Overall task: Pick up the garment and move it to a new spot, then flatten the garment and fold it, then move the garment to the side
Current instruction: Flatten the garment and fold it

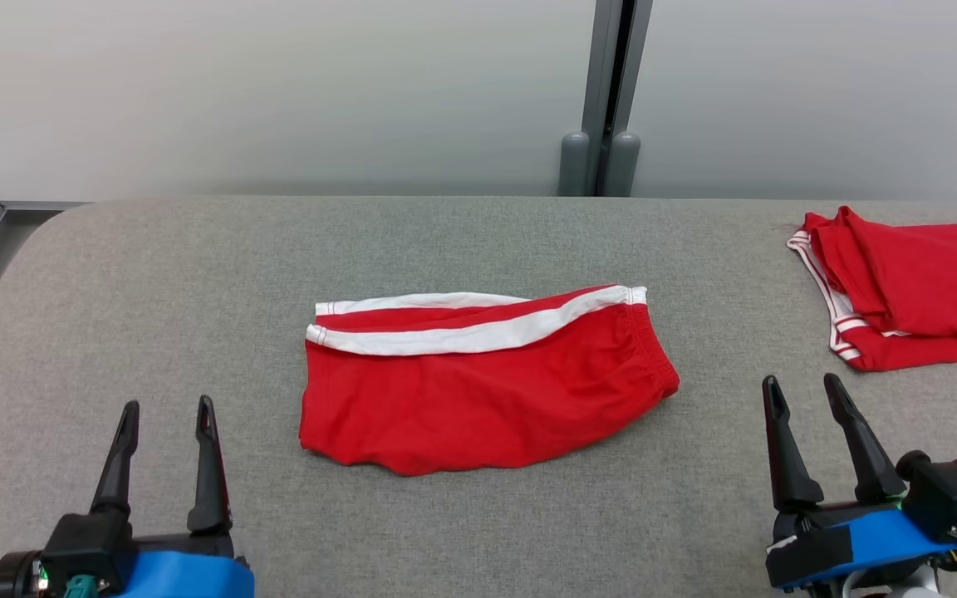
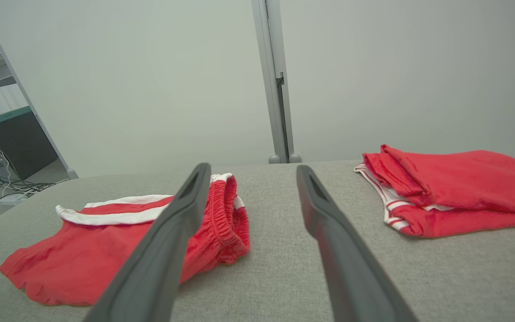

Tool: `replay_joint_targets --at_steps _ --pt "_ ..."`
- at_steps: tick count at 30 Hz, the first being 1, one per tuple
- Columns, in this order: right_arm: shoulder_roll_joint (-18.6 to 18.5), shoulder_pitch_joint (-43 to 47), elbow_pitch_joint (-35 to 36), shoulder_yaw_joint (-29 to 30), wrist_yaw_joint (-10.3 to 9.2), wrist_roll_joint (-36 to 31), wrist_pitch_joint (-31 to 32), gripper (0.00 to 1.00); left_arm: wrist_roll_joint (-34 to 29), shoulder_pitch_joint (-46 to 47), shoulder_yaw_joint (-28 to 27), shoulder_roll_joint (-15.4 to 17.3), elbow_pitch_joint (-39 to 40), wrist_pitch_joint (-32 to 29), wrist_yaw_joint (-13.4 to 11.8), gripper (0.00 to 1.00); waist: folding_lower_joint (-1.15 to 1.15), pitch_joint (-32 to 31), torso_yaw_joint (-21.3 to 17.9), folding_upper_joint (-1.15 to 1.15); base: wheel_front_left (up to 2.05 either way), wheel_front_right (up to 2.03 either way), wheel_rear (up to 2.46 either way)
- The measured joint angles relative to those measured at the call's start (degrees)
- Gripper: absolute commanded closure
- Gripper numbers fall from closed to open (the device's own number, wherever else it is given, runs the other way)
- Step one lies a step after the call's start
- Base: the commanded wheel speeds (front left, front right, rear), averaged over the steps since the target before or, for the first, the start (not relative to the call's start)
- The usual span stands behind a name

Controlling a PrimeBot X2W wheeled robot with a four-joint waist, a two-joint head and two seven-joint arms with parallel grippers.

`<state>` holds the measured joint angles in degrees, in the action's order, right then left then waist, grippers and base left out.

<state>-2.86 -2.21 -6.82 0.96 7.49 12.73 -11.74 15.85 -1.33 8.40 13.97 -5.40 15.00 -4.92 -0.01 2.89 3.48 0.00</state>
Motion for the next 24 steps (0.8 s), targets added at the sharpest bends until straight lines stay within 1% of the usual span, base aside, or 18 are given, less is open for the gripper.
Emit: replay_joint_targets --at_steps 7,16,20,24 --pt "0.01 1.53 -0.3 0.68 0.0 -0.08 -0.01 0.0 -2.55 -2.17 -2.29 -1.68 -1.48 0.0 2.37 0.0 0.0 -0.9 0.1 0.0 0.0 0.0 0.0" --pt "0.01 1.63 -1.21 -0.04 0.0 -1.56 0.87 0.0 -4.8 -2.44 -4.42 -3.7 -2.31 0.0 4.27 0.0 0.0 -1.38 0.31 0.0 0.0 0.0 0.0" --pt "0.0 -1.14 -2.34 -1.14 0.0 -3.32 1.21 0.0 -5.83 -2.28 -5.05 -4.59 -2.4 0.0 4.98 0.0 0.01 -0.9 0.6 0.0 0.0 0.0 0.0" --pt "0.0 -7.16 -4.95 -3.3 0.0 -4.89 1.9 0.0 -6.53 -1.6 -5.45 -5.45 -2.49 0.0 5.89 0.0 0.01 -0.09 1.35 0.0 0.0 0.0 0.0"
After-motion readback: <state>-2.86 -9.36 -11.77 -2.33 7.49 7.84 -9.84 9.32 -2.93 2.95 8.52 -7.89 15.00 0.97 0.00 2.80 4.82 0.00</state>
